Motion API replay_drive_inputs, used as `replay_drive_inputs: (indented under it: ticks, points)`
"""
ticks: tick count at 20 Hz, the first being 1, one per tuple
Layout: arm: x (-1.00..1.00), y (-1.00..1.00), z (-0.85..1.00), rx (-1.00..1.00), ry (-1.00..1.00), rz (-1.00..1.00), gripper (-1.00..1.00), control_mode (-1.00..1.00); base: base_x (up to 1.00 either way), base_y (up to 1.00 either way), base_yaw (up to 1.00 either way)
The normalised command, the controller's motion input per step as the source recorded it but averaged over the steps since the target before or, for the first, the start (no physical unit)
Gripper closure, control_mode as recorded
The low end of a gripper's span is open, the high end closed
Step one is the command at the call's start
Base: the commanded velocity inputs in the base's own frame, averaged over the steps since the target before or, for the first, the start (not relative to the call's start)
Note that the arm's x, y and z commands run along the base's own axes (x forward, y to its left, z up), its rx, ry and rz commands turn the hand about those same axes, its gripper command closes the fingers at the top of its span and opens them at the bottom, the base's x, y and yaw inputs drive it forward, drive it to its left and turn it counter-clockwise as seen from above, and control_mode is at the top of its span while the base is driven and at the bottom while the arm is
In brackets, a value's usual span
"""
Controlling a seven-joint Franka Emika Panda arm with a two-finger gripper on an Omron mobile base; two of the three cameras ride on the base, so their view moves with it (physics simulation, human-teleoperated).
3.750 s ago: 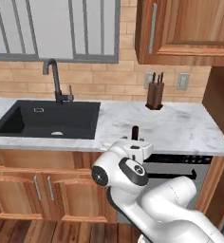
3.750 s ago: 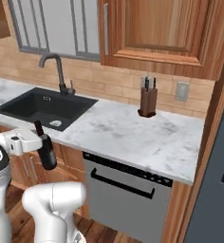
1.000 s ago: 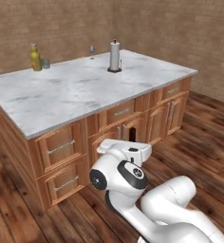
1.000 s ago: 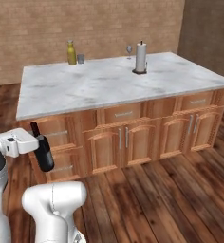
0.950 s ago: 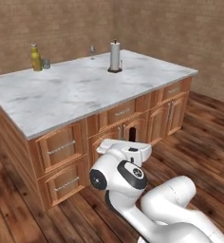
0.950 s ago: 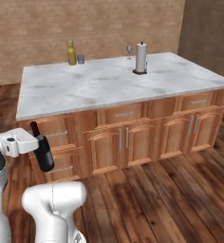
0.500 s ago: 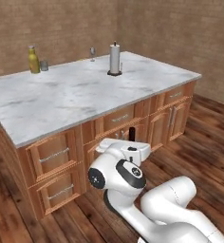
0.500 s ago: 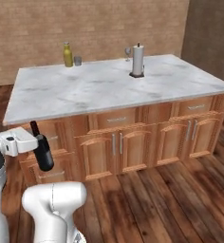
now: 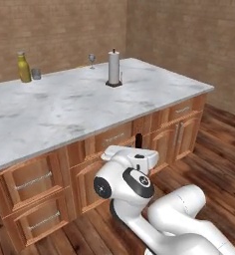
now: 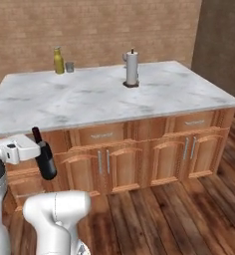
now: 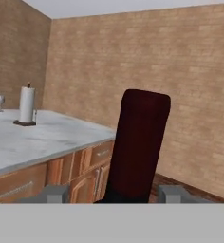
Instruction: There is a wine glass and glass cup on the dining counter. Place the wine bottle next to the wine glass and the juice bottle next to the glass cup.
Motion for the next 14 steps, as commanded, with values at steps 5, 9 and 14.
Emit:
replay_drive_inputs:
  ticks: [5,9,14]
  points:
    - [0.00,0.00,0.00,0.00,0.00,0.00,1.00,1.00,0.73,-0.49,0.10]
    - [0.00,0.00,0.00,0.00,0.00,0.00,1.00,1.00,0.72,-0.51,0.10]
    - [0.00,0.00,0.00,0.00,0.00,0.00,1.00,1.00,0.70,-0.52,0.11]
